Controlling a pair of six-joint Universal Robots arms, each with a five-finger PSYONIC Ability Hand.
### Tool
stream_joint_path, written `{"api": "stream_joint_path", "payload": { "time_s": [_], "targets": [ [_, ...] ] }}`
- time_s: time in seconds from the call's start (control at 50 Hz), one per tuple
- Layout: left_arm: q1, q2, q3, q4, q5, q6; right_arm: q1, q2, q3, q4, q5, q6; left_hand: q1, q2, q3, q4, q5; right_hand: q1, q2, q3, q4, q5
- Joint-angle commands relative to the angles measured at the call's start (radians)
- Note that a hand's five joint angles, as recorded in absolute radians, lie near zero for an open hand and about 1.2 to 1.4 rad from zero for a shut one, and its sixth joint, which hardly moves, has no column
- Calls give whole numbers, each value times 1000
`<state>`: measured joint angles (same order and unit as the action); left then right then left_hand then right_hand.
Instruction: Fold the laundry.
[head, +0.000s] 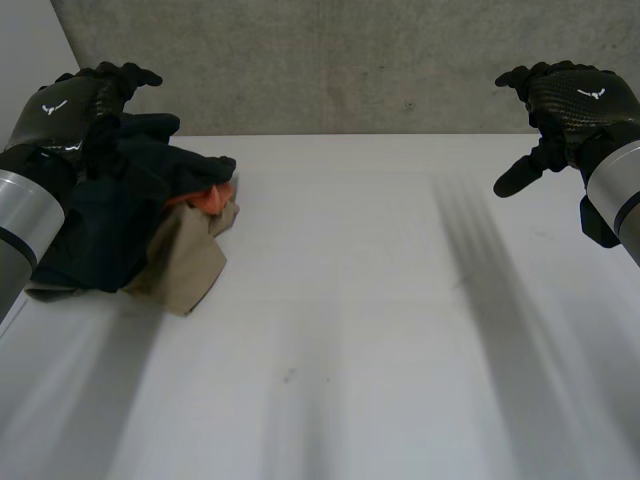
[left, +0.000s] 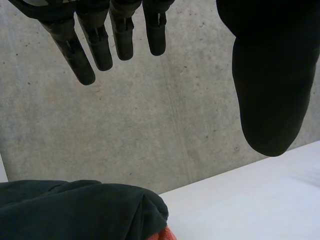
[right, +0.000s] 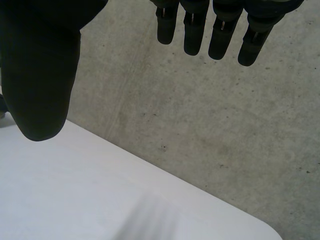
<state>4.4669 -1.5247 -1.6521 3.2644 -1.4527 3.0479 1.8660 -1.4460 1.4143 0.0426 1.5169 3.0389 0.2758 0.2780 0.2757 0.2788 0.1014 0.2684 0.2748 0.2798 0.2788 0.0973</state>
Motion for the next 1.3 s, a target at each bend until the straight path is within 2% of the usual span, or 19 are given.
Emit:
{"api": "stream_joint_path", "payload": {
  "time_s": [0.02, 0.22, 0.28, 0.36, 0.38, 0.46, 0.54, 0.6, 0.68, 0.7, 0.76, 0.86, 1.0, 1.06, 1.16, 1.22, 1.26, 1.28, 1.3],
  "targets": [
    [0, 0, 0, -2, 0, 0, 1, -1, 0, 0, 0, 0, -100, -103, -100, -103, -101, -94, -100, -105, -104, -97],
    [-3, -3, 18, 11, 3, 2, 2, -1, -1, -1, -6, 0, -101, -104, -101, -104, -101, -94, -100, -105, -104, -97],
    [11, -87, 76, 38, -8, 35, 4, -1, -3, -1, -9, -2, -95, -97, -95, -98, -95, -94, -100, -105, -104, -97],
    [35, -290, 219, 31, -40, 210, 5, -1, -3, 0, -10, -2, -86, -88, -86, -89, -86, -94, -100, -105, -104, -97],
    [60, -367, 269, 22, -55, 312, 5, -1, -3, 0, -10, -2, -92, -94, -92, -95, -92, -94, -100, -105, -104, -97],
    [121, -530, 369, 21, -64, 553, 5, 1, -3, -1, -10, -11, -92, -94, -92, -95, -92, -94, -100, -105, -104, -97],
    [144, -667, 454, 50, -64, 679, 5, 1, -1, 0, -10, -26, -86, -88, -86, -89, -86, -94, -100, -105, -104, -97],
    [146, -721, 483, 70, -61, 680, 7, 1, 2, 0, -10, -34, 5, 2, 5, 2, 5, -94, -100, -105, -104, -97],
    [144, -729, 495, 84, -58, 661, 5, 3, 5, 0, -10, -37, 1045, 1043, 1045, 1042, 1045, -94, -100, -105, -104, -97],
    [138, -720, 497, 96, -60, 638, 5, 3, 5, 0, -10, -37, 1120, 1117, 1120, 1117, 1120, -94, -100, -105, -104, -97],
    [127, -657, 489, 110, -69, 573, -1, 3, 2, -1, -10, -37, 1120, 1118, 1121, 1117, 1120, -94, -100, -105, -104, -97],
    [55, -467, 476, 120, -58, 362, -5, 1, -8, -1, -10, -37, 1120, 1118, 1121, 1117, 1120, -94, -100, -105, -104, -97],
    [-82, -313, 476, 118, -55, 278, -5, -1, -15, -1, -14, -35, 1120, 1118, 1121, 1117, 1120, -94, -100, -105, -104, -97],
    [-162, -327, 477, 117, -57, 276, -7, -4, -18, -1, -14, -35, 1120, 1118, 1121, 1117, 1120, -94, -100, -105, -104, -97],
    [-381, -454, 486, 112, -55, 278, -7, -5, -23, -1, -20, -35, 1120, 1118, 1121, 1117, 1120, -94, -100, -105, -104, -97],
    [-442, -544, 495, 117, -55, 287, -8, -5, -23, 2, -21, -41, 1120, 1118, 1121, 1117, 1120, -94, -100, -105, -104, -97],
    [-446, -606, 508, 113, -58, 285, -7, -5, -23, 5, -21, -60, 1120, 1118, 1121, 1117, 1120, -94, -100, -105, -104, -97],
    [-451, -652, 521, 106, -58, 281, -7, -5, -23, 5, -20, -66, 1022, 1020, 1022, 1019, 1022, -94, -100, -105, -104, -97],
    [-457, -672, 526, 104, -57, 284, -7, -5, -23, 5, -20, -74, 774, 772, 774, 771, 774, -94, -100, -105, -104, -97]
  ]
}}
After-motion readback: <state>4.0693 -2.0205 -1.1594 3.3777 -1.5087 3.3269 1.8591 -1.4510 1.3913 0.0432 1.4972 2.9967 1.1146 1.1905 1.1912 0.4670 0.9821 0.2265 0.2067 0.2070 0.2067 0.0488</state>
